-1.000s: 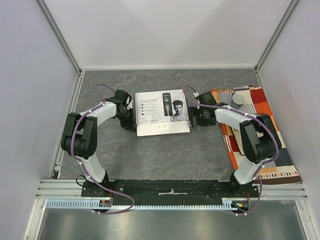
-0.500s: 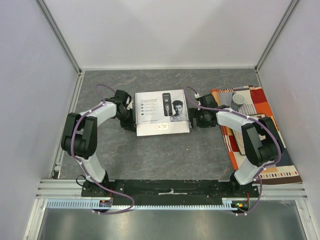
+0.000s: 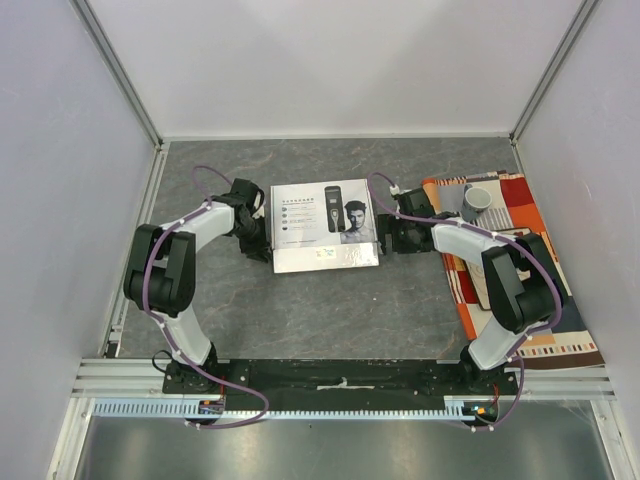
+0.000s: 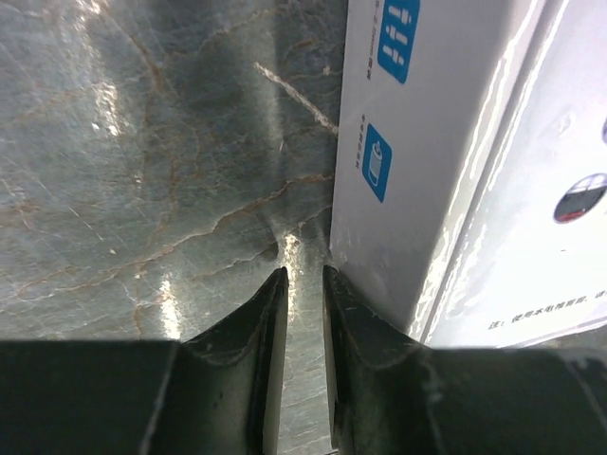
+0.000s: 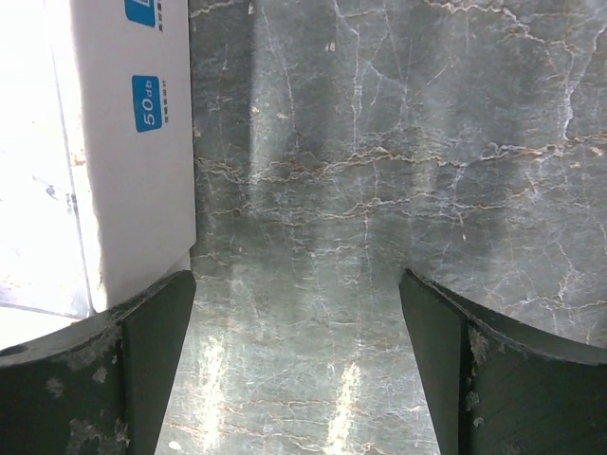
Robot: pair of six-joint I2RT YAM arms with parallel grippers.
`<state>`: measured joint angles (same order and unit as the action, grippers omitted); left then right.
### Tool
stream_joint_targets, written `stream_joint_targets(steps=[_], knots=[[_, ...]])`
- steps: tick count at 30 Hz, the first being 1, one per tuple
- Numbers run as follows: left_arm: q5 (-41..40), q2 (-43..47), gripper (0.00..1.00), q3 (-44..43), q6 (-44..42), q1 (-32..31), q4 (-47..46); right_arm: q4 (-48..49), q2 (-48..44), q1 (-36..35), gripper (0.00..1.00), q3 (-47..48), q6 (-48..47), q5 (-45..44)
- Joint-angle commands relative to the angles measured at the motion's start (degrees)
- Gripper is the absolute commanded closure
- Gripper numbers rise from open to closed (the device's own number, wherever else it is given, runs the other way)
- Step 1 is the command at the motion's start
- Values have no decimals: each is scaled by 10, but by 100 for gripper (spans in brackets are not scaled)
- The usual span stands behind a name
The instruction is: Sort the hair-cutting tools
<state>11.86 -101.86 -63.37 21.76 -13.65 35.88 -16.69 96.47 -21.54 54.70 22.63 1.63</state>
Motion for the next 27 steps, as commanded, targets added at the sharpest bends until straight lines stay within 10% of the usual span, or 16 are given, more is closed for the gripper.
stream_joint_targets(steps=[1,15,27], knots=[[-25,-12,72,-33,-16,-2,-3,28,9,-3,2,-6,8,-24],[-140,55,71,-188,-25,-4,33,13,-156,-78,2,13,-17,-260],[39,-78,71,-380,-55,-14,-41,60,-172,-220,2,-9,18,-105]])
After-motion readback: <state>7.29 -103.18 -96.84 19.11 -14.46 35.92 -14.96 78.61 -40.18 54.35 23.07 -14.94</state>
